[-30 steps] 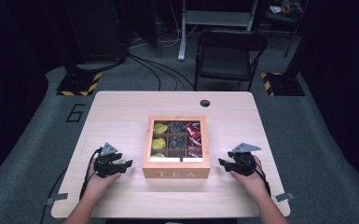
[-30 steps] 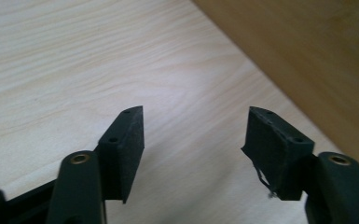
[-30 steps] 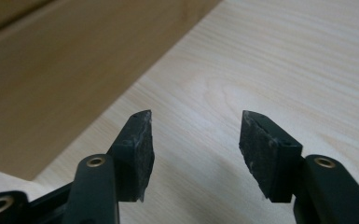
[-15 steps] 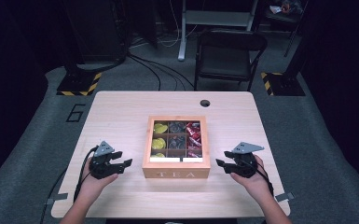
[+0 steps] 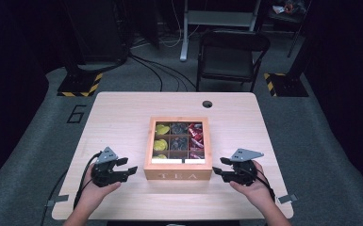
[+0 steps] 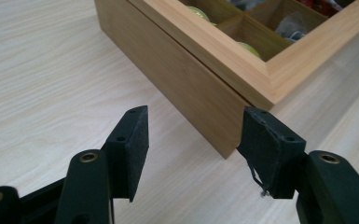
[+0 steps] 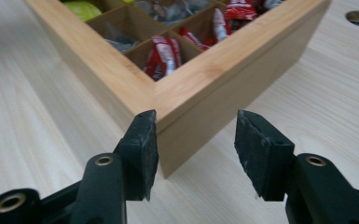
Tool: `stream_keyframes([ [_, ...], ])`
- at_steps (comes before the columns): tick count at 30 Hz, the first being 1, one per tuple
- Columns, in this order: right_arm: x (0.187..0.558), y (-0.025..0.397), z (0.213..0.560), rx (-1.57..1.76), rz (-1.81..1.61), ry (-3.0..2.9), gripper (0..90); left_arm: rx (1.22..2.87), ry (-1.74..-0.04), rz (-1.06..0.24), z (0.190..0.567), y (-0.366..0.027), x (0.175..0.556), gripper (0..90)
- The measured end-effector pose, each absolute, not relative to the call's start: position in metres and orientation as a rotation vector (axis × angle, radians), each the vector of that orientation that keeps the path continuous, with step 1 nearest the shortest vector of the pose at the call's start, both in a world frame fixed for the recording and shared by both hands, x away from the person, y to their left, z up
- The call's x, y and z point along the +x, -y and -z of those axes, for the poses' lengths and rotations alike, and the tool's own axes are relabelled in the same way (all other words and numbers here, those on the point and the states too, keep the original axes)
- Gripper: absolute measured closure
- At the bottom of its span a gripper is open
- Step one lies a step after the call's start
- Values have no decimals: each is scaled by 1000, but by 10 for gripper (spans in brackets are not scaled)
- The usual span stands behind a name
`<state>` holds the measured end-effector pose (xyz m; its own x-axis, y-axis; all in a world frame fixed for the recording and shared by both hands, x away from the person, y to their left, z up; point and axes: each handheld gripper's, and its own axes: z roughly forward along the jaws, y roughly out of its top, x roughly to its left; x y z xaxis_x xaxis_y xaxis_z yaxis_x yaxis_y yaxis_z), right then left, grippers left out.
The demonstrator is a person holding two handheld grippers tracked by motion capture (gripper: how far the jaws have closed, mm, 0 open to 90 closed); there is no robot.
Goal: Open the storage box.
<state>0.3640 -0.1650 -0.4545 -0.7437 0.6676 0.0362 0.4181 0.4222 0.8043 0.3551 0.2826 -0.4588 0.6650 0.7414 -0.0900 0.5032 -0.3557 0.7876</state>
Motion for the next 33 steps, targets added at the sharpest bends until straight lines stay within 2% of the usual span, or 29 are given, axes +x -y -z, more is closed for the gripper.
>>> stream_keyframes([
  [13, 361, 157, 463, 910, -1237, -2432, 497, 2049, -936, -318, 467, -269, 350, 466],
  [28, 363, 151, 474, 906, -1235, -2461, 598, 2054, -915, -278, 476, -255, 352, 538],
  [33, 363, 150, 474, 908, -1236, -2465, 592, 2049, -908, -270, 475, -253, 352, 571],
])
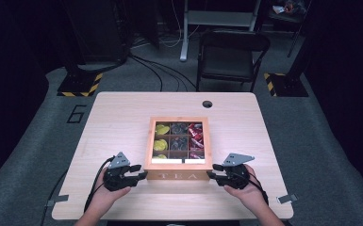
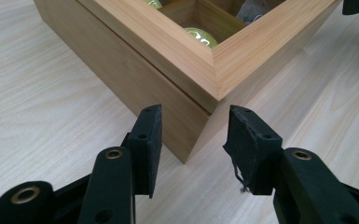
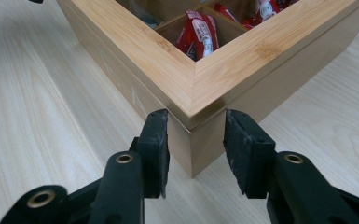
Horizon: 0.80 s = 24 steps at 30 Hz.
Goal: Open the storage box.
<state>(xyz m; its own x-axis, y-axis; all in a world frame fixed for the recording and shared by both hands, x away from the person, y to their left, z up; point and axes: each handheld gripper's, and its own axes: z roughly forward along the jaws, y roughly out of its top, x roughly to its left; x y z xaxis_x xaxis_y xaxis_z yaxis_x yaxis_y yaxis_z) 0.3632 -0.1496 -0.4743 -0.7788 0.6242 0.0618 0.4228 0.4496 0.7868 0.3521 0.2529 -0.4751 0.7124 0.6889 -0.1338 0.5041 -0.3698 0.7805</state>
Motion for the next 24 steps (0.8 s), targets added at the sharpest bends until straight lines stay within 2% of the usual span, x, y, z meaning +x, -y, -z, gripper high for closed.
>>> stream_keyframes([
  [3, 364, 151, 474, 931, -1261, -2456, 599, 2055, -896, -271, 473, -252, 352, 618],
  [7, 364, 150, 473, 930, -1258, -2457, 599, 2055, -891, -277, 472, -250, 352, 627],
  [20, 363, 148, 469, 925, -1261, -2459, 595, 2044, -858, -302, 465, -248, 351, 617],
  [24, 363, 149, 468, 930, -1276, -2450, 596, 2052, -838, -314, 465, -249, 351, 586],
])
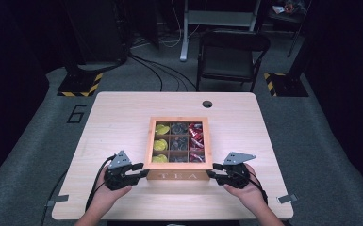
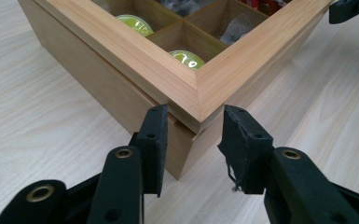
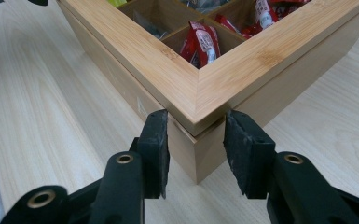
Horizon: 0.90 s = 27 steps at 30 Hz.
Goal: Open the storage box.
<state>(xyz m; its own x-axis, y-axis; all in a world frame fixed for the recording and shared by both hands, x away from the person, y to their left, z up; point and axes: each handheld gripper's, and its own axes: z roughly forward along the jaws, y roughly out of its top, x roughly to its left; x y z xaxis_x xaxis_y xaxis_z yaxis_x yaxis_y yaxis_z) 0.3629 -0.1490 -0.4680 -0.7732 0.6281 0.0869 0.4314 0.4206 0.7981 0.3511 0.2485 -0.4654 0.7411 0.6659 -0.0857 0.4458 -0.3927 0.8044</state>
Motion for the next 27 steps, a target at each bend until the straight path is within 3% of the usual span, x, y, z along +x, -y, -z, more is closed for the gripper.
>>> stream_keyframes([
  [27, 365, 153, 449, 956, -1352, -2415, 612, 2024, -846, -425, 461, -246, 364, 488],
])
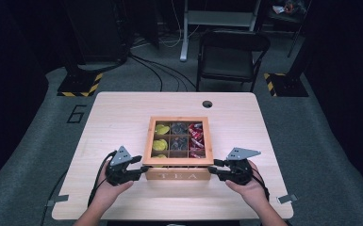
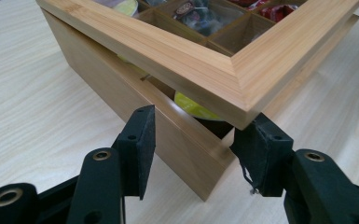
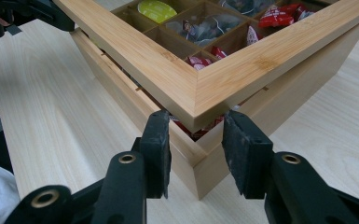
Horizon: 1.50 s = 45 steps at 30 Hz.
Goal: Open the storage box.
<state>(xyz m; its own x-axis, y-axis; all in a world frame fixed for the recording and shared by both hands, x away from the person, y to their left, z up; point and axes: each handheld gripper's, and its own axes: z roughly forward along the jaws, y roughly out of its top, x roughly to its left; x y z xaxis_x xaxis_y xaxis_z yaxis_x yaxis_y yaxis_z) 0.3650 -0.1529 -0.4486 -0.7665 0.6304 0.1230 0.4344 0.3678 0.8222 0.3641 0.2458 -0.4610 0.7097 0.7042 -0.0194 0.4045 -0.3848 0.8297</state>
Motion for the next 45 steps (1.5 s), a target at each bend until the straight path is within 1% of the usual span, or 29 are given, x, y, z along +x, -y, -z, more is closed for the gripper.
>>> stream_keyframes([
  [15, 367, 155, 441, 950, -1403, -2381, 609, 2008, -833, -408, 449, -242, 368, 489],
  [16, 368, 155, 441, 953, -1412, -2371, 581, 2008, -835, -416, 448, -242, 368, 489],
  [17, 368, 155, 441, 953, -1412, -2371, 581, 2015, -827, -425, 447, -242, 369, 489],
  [20, 368, 156, 442, 943, -1419, -2325, 528, 2015, -825, -426, 444, -241, 369, 490],
  [21, 368, 156, 442, 943, -1419, -2325, 528, 2025, -818, -429, 443, -242, 369, 490],
  [22, 368, 157, 443, 933, -1415, -2323, 502, 2010, -823, -436, 442, -241, 369, 490],
  [23, 368, 157, 443, 933, -1415, -2323, 502, 2014, -816, -428, 440, -242, 370, 490],
  [24, 368, 158, 444, 943, -1400, -2314, 476, 2007, -817, -433, 438, -242, 370, 490],
  [26, 369, 159, 444, 940, -1396, -2307, 461, 1993, -814, -433, 433, -242, 372, 491],
  [31, 374, 160, 442, 946, -1391, -2288, 444, 1978, -814, -418, 425, -243, 375, 490],
  [34, 382, 158, 439, 917, -1366, -2272, 436, 1978, -805, -433, 418, -243, 377, 490],
  [45, 403, 151, 428, 851, -1328, -2242, 434, 1974, -796, -452, 398, -243, 386, 490],
])
